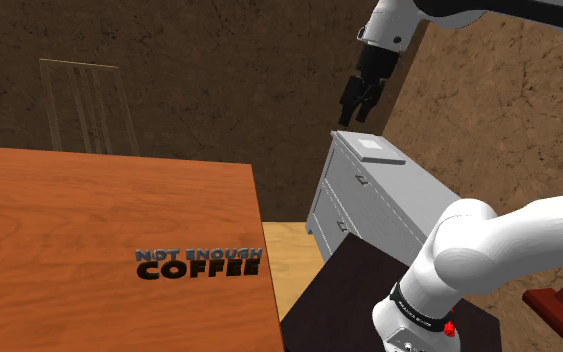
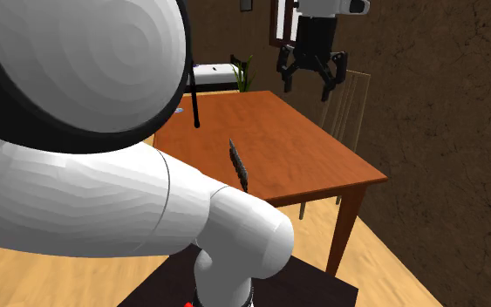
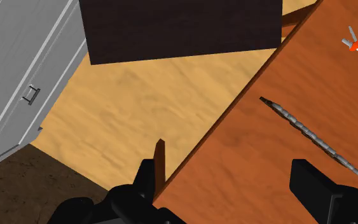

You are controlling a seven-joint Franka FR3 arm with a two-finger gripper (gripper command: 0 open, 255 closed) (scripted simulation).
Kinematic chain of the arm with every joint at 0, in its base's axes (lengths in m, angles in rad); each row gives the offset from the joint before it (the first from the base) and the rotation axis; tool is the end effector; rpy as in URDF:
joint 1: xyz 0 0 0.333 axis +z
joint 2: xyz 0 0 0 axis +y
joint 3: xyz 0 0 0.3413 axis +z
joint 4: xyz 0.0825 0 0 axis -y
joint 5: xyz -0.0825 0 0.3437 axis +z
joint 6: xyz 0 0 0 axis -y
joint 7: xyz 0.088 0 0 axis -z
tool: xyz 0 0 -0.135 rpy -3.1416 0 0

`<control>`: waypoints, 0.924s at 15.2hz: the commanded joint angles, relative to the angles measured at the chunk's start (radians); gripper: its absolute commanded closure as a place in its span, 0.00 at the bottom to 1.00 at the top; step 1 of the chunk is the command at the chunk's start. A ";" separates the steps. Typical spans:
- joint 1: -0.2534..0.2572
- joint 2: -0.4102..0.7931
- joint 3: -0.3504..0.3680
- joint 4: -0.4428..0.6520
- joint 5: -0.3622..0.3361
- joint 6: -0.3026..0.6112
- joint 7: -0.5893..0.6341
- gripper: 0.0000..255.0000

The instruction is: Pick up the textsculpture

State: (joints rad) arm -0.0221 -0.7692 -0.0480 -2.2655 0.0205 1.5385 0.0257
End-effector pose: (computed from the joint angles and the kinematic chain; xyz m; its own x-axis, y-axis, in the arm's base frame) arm 0.2515 -0.0208 0.6121 0.9958 -0.0828 0.0402 -0.0806 -0.9952 -0.0548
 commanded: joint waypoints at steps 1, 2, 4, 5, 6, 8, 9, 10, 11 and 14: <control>0.000 0.000 0.000 0.000 0.000 0.000 0.000 0.00; 0.011 0.019 0.009 -0.009 0.002 0.026 -0.009 0.00; 0.034 0.060 0.027 -0.025 0.006 0.078 -0.026 0.00; 0.045 0.081 0.036 -0.032 0.007 0.104 -0.035 0.00; 0.056 0.103 0.045 -0.038 0.008 0.129 -0.043 0.00; 0.077 0.149 0.064 -0.047 0.011 0.179 -0.060 0.00; 0.087 0.173 0.073 -0.051 0.011 0.204 -0.068 0.00; 0.097 0.197 0.083 -0.053 0.012 0.228 -0.076 0.00; 0.107 0.222 0.093 -0.055 0.012 0.253 -0.083 0.00; 0.136 0.299 0.122 -0.056 0.009 0.323 -0.105 0.00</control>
State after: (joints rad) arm 0.1039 -0.4957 0.0642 -2.3271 0.0312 1.8427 -0.0712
